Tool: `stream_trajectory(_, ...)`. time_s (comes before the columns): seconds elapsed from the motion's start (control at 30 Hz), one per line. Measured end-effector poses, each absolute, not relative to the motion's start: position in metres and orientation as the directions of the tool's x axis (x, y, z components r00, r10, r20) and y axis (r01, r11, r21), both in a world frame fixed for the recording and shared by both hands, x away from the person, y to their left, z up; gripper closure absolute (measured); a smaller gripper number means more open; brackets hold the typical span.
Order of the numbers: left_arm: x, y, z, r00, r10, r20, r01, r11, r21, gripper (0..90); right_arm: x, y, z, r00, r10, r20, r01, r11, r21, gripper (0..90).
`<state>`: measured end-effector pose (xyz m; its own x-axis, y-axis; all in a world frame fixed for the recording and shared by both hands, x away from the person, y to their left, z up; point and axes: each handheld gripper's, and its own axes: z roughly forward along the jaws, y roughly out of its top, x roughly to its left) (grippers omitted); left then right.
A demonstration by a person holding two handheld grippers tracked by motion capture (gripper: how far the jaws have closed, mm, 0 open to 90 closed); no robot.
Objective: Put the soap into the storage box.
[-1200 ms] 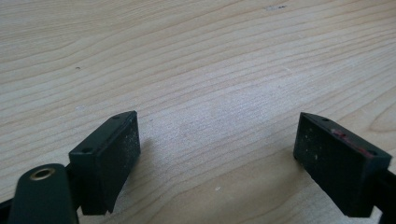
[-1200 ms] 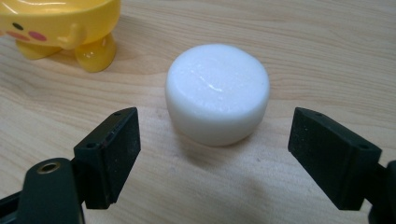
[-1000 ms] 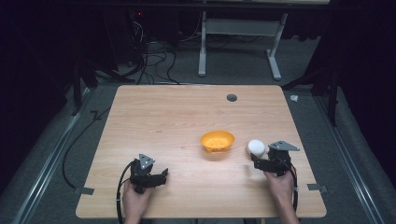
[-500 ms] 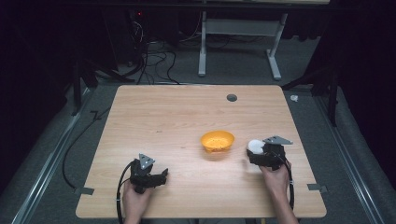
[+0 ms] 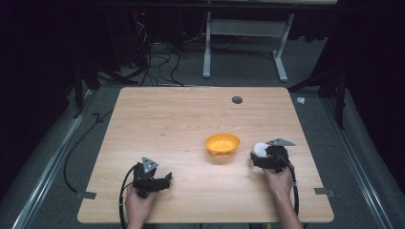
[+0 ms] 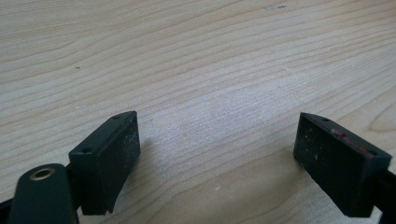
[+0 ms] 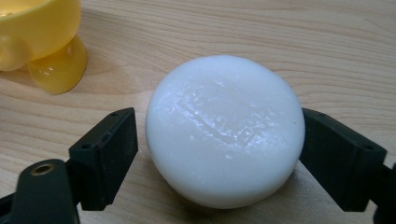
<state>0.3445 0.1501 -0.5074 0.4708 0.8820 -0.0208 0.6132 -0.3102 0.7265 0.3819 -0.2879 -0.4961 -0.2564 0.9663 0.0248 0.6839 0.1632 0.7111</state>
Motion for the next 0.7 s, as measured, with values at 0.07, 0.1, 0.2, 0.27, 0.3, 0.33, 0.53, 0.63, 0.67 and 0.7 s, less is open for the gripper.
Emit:
stream_trajectory(0.07, 0.3445, 0.1501, -0.5074, 0.471, 0.882, -0.021, 0.613, -0.310, 0.726, 14.9, 0.3824, -0.2873, -0.4968, -0.258, 0.966, 0.019, 0.681, 0.167, 0.713, 18.9)
stream_trajectory(0.1, 0.3445, 0.1501, -0.5074, 0.471, 0.882, -0.021, 0.613, -0.310, 0.726, 14.9, 0.3824, -0.2873, -0.4968, -0.258, 0.966, 0.019, 0.681, 0.167, 0.713, 18.9)
stream_trajectory(0.2, 0.3445, 0.1501, -0.5074, 0.471, 0.882, -0.021, 0.613, -0.310, 0.726, 14.9, 0.3834, -0.2885, -0.4972, -0.257, 0.966, 0.019, 0.677, 0.165, 0.718, 22.0)
stream_trajectory(0.27, 0.3445, 0.1501, -0.5074, 0.471, 0.882, -0.021, 0.613, -0.310, 0.726, 14.9, 0.3831, -0.2885, -0.4973, -0.255, 0.967, 0.017, 0.674, 0.165, 0.720, 23.8)
stream_trajectory(0.3, 0.3445, 0.1501, -0.5074, 0.471, 0.882, -0.021, 0.613, -0.310, 0.726, 14.9, 0.3831, -0.2885, -0.4973, -0.255, 0.967, 0.017, 0.674, 0.165, 0.720, 23.8)
stream_trajectory(0.33, 0.3445, 0.1501, -0.5075, 0.471, 0.882, -0.021, 0.613, -0.310, 0.727, 14.9, 0.3829, -0.2882, -0.4972, -0.255, 0.967, 0.017, 0.676, 0.165, 0.719, 23.9)
stream_trajectory(0.53, 0.3445, 0.1501, -0.5074, 0.471, 0.882, -0.021, 0.613, -0.310, 0.726, 14.9, 0.3830, -0.2879, -0.4968, -0.265, 0.964, 0.015, 0.675, 0.174, 0.717, 24.3)
stream_trajectory(0.63, 0.3445, 0.1501, -0.5074, 0.471, 0.882, -0.021, 0.613, -0.310, 0.726, 14.9, 0.3825, -0.2878, -0.4965, -0.273, 0.962, 0.022, 0.676, 0.175, 0.716, 24.4)
stream_trajectory(0.67, 0.3445, 0.1501, -0.5074, 0.471, 0.882, -0.021, 0.613, -0.310, 0.726, 14.9, 0.3824, -0.2876, -0.4962, -0.275, 0.961, 0.024, 0.677, 0.176, 0.715, 24.4)
stream_trajectory(0.7, 0.3445, 0.1501, -0.5074, 0.471, 0.882, -0.021, 0.613, -0.310, 0.727, 14.9, 0.3821, -0.2874, -0.4960, -0.276, 0.961, 0.024, 0.677, 0.177, 0.714, 24.4)
